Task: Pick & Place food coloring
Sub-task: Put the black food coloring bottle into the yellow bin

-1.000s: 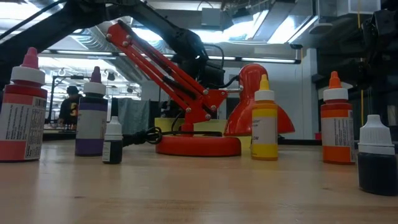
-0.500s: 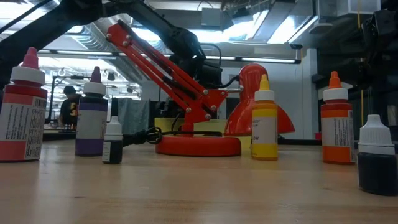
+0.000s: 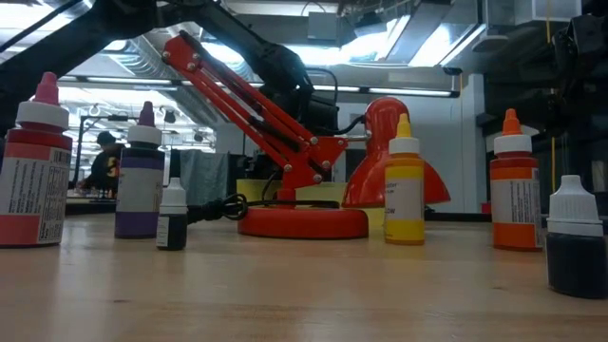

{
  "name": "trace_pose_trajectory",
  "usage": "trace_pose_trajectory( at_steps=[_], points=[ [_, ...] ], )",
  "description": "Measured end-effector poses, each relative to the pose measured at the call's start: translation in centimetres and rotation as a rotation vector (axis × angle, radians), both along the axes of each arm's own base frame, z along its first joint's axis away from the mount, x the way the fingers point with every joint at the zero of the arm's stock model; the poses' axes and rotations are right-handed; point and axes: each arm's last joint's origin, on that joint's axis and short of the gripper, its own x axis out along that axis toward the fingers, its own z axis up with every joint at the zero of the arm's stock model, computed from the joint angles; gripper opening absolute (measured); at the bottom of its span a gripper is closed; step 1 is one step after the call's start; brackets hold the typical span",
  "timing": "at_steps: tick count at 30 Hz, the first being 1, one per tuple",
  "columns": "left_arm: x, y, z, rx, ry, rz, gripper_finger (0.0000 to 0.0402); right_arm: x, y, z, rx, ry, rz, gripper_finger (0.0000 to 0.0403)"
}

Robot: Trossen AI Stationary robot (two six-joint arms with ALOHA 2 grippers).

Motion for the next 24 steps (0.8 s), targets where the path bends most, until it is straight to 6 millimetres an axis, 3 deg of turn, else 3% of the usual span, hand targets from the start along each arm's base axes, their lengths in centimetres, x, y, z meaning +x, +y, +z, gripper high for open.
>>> trace_pose_trajectory(
  at_steps=[13, 17, 24],
  points=[
    [-1.3, -0.6, 5.8, 0.064, -0.115, 0.004, 0.0199, 0.0, 0.0, 0.0, 0.000, 0.000, 0.001, 0.0347],
    [-2.4, -1.2, 9.0, 0.133, -0.165, -0.002, 0.0199, 0.0, 0.0, 0.0, 0.000, 0.000, 0.000, 0.0347],
    [-6.2, -3.1, 16.9, 0.208, -0.355, 0.004, 0.0199, 0.0, 0.0, 0.0, 0.000, 0.000, 0.000, 0.0347]
  ],
)
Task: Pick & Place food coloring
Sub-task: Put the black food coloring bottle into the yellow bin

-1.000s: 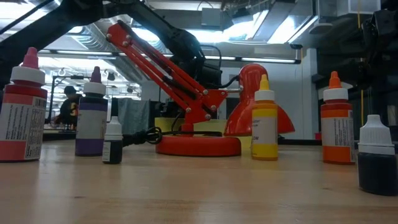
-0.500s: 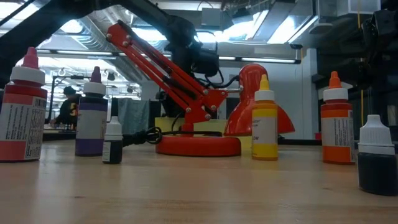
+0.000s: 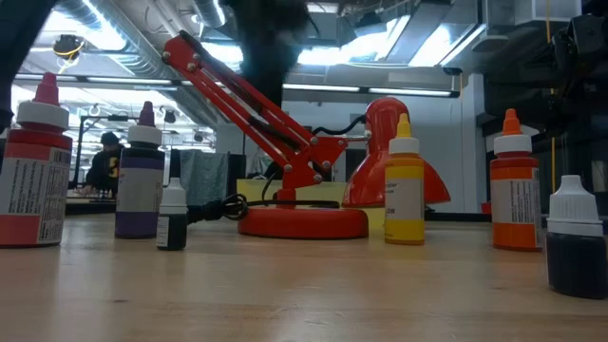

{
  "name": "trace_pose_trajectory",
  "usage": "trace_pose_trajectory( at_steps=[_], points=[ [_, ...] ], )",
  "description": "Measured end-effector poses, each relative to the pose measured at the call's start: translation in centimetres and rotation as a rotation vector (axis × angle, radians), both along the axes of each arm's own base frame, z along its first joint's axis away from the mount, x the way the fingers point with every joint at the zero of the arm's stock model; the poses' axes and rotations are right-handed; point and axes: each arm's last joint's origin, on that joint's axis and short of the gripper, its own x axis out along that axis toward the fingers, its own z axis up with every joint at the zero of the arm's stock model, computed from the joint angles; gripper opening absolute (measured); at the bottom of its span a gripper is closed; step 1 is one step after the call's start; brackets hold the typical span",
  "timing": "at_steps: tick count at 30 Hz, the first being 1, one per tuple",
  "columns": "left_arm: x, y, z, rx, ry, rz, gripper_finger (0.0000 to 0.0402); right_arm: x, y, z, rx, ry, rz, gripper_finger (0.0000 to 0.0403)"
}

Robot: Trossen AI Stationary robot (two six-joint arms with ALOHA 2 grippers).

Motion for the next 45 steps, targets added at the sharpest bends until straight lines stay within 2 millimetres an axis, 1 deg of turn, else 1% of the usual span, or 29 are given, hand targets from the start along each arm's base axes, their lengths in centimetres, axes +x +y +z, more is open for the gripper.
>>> trace_pose_trajectory(
  at_steps=[4, 8, 11, 16, 24, 31, 35, 41, 45],
  points=[
    [-3.1, -2.2, 4.4, 0.050, -0.096, -0.013, 0.0198, 0.0, 0.0, 0.0, 0.000, 0.000, 0.000, 0.0347],
    [-6.1, -5.1, 7.7, 0.072, -0.192, -0.045, 0.0198, 0.0, 0.0, 0.0, 0.000, 0.000, 0.001, 0.0347],
    [-7.9, -7.3, 9.2, 0.069, -0.222, -0.075, 0.0197, 0.0, 0.0, 0.0, 0.000, 0.000, 0.001, 0.0347],
    [-9.8, -11.0, 10.6, 0.035, -0.277, -0.141, 0.0196, 0.0, 0.0, 0.0, 0.000, 0.001, 0.000, 0.0347],
    [-10.2, -17.1, 11.1, -0.040, -0.325, -0.209, 0.0196, 0.0, 0.0, 0.0, 0.000, 0.000, 0.000, 0.0347],
    [-10.5, -21.2, 10.9, -0.129, -0.340, -0.219, 0.0196, 0.0, 0.0, 0.0, 0.000, 0.000, 0.000, 0.0347],
    [-11.1, -23.7, 10.7, -0.192, -0.336, -0.236, 0.0196, 0.0, 0.0, 0.0, 0.000, 0.000, 0.000, 0.0347],
    [-12.3, -27.4, 10.1, -0.270, -0.287, -0.271, 0.0196, 0.0, 0.0, 0.0, 0.000, 0.000, 0.000, 0.0347],
    [-13.3, -29.7, 9.0, -0.287, -0.181, -0.273, 0.0196, 0.0, 0.0, 0.0, 0.000, 0.000, 0.000, 0.0347]
  ],
)
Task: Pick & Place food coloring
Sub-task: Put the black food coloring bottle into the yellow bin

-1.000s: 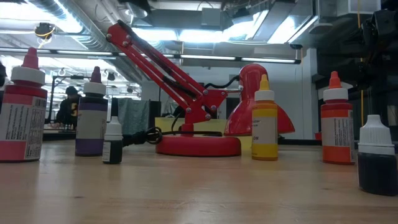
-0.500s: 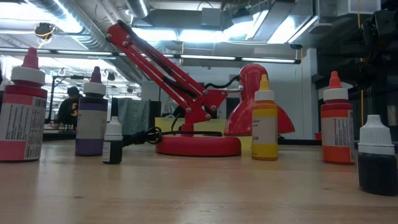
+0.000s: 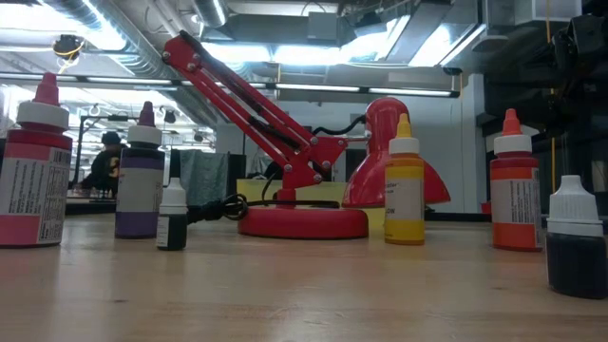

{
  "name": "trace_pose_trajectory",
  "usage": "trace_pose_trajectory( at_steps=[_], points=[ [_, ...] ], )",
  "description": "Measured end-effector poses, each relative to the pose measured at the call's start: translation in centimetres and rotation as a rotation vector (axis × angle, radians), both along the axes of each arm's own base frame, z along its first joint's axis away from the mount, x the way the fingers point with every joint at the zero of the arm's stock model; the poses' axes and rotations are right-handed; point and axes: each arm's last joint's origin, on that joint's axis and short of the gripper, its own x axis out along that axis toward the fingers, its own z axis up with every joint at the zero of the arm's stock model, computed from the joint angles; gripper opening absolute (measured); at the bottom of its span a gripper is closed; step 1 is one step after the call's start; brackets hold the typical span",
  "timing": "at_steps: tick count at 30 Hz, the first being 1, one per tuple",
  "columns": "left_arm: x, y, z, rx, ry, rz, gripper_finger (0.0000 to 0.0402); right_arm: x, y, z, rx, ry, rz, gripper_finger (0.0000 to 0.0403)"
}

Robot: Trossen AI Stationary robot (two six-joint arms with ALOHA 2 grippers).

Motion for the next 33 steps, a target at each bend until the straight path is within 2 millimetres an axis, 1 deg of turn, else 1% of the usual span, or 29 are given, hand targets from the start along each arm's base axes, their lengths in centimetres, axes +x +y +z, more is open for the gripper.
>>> trace_pose_trajectory(
  at_steps=[4, 7, 13, 18, 22, 27, 33],
  points=[
    [-1.3, -2.1, -1.3, 0.029, 0.131, -0.011, 0.0196, 0.0, 0.0, 0.0, 0.000, 0.000, 0.000, 0.0347],
    [-1.8, -3.9, -2.1, 0.037, 0.196, -0.040, 0.0187, 0.0, 0.0, 0.0, 0.000, 0.001, 0.000, 0.0347],
    [-2.6, -6.6, -3.5, 0.085, 0.246, -0.092, 0.0132, 0.0, 0.0, 0.0, 0.000, 0.000, 0.000, 0.0347],
    [-2.2, -9.1, -5.6, 0.168, 0.282, -0.163, 0.0095, 0.0, 0.0, 0.0, 0.000, 0.001, 0.000, 0.0347],
    [-1.7, -10.7, -7.4, 0.226, 0.324, -0.207, 0.0088, 0.0, 0.0, 0.0, 0.000, 0.000, 0.000, 0.0347],
    [-1.1, -11.7, -9.1, 0.267, 0.361, -0.200, 0.0094, 0.0, 0.0, 0.0, 0.000, 0.000, 0.000, 0.0347],
    [-1.5, -11.3, -11.9, 0.296, 0.451, -0.078, 0.0104, 0.0, 0.0, 0.0, 0.000, 0.000, 0.000, 0.0347]
  ],
)
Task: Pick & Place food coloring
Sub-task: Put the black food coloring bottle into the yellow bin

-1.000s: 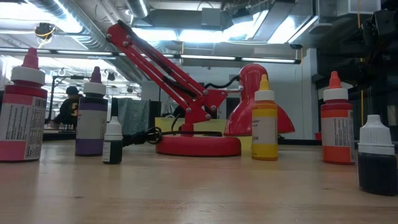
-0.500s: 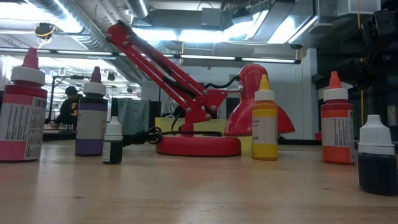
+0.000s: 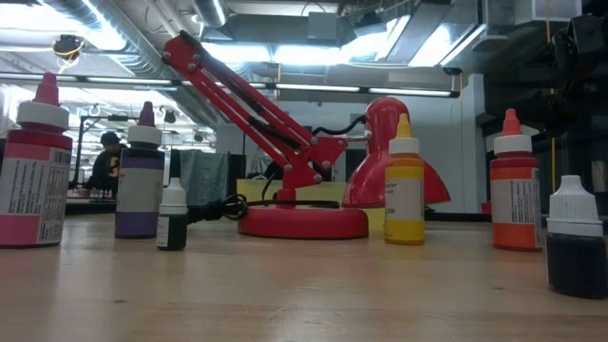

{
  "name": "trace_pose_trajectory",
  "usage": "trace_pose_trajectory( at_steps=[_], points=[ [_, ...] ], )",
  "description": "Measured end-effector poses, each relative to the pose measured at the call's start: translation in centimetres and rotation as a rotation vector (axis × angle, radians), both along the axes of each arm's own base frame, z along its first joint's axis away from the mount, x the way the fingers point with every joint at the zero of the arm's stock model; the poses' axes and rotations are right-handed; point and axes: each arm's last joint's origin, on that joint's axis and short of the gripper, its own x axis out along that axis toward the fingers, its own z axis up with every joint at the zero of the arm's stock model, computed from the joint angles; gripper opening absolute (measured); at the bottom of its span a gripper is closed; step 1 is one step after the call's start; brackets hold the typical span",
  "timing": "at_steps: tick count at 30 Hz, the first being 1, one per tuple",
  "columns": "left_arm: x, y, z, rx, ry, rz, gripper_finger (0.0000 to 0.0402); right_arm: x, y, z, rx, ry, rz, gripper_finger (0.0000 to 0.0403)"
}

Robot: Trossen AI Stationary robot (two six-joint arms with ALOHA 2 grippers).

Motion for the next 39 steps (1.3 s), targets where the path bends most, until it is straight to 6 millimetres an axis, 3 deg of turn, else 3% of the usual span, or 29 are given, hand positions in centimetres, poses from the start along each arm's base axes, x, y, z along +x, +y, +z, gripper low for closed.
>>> trace_pose_trajectory(
  at_steps=[19, 26, 39],
  points=[
    [0.2, -0.7, -7.8, -0.118, -0.009, 0.372, 0.0131, 0.0, 0.0, 0.0, 0.000, 0.000, 0.000, 0.0347],
    [0.0, -0.4, -10.6, -0.091, -0.009, 0.403, 0.0130, 0.0, 0.0, 0.0, 0.000, 0.001, 0.000, 0.0347],
    [0.3, -0.7, -13.5, -0.156, -0.031, 0.427, 0.0130, 0.0, 0.0, 0.0, 0.000, 0.000, 0.000, 0.0347]
  ],
)
